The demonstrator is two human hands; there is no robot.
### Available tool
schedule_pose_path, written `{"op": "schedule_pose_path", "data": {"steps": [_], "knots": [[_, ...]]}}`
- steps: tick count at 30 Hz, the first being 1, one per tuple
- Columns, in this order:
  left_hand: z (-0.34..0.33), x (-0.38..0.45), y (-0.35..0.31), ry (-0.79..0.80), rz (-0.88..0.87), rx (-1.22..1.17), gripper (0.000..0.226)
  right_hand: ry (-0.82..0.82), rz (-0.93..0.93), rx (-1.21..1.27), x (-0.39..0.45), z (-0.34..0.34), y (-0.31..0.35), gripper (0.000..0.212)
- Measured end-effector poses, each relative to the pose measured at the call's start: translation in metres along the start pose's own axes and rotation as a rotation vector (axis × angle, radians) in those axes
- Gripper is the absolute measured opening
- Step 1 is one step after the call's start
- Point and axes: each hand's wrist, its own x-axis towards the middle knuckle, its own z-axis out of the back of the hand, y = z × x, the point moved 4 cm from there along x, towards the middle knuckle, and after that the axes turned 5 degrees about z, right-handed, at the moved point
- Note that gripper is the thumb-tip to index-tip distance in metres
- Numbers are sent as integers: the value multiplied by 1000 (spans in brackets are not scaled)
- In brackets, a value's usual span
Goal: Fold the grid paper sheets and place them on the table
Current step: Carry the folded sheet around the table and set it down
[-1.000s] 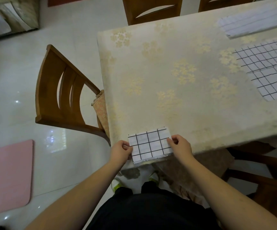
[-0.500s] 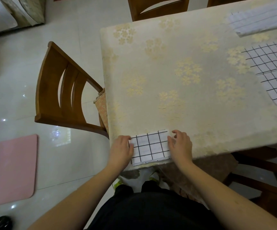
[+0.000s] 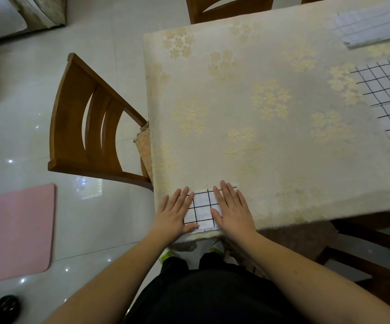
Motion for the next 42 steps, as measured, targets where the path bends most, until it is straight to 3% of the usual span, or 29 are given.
{"op": "schedule_pose_path", "data": {"steps": [6,14,17,21,26,34,39,42], "knots": [[1,-1,7,87,18,1,103,8,-66,3,-3,-3,-11,75],[12,2,2,219,28,59,114,29,-16,21,1,4,-14,76],[37,-5,2,172,74,-66,95,50,-15,72,2,22,-11,71],[63,-33,28,63,274,-328,78,25,-33,214,2,55,12,62],[75,-91,80,72,411,-426,65,33,84,339,11,82,81,61],[60,-205,172,-93,531,-514,63,60,305,267,10,100,223,62],[38,-268,239,-179,567,-556,101,55,368,152,13,90,318,63],[32,-303,285,-243,598,-499,79,68,398,38,12,80,376,64]]}}
